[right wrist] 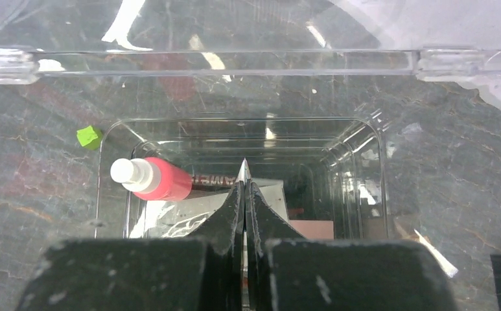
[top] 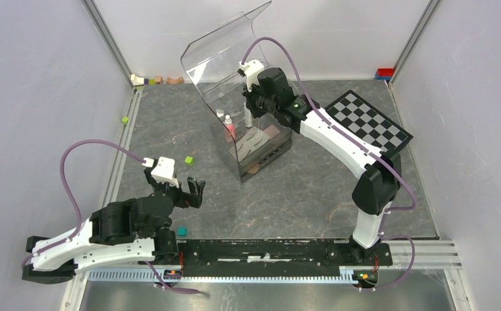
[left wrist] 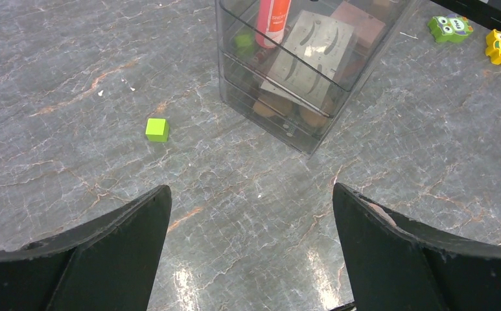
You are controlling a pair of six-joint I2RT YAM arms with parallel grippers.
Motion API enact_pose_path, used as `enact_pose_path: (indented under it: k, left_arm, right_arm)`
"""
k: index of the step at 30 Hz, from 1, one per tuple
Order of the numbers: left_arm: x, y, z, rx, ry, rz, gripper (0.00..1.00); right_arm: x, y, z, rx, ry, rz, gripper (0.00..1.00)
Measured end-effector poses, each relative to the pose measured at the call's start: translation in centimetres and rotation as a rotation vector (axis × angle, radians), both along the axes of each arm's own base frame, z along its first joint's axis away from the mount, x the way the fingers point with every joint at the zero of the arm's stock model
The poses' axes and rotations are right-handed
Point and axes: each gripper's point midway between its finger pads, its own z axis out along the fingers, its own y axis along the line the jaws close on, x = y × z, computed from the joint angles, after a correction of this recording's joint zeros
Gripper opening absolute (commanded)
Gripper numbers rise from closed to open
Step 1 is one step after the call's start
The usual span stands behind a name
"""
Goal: Organize the makeup
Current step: Place the makeup in the storage box.
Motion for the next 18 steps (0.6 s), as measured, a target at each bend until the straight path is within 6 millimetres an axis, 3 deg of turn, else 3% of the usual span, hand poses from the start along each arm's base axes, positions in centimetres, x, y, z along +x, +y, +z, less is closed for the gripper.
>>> enact_pose_path:
  k: [13,18]
  left_arm:
    - [0.0,0.0,0.0,-0.001,0.0,0.0,1.0]
    - [0.0,0.0,0.0,-0.003,-0.001,0.0,1.0]
  right_arm:
    - [1.5,0.2,-2.7,-0.005,0.011,-0.02,0.0]
    - [1.7,0.3,-2.7,0.008,0.002,-0.022,0.08]
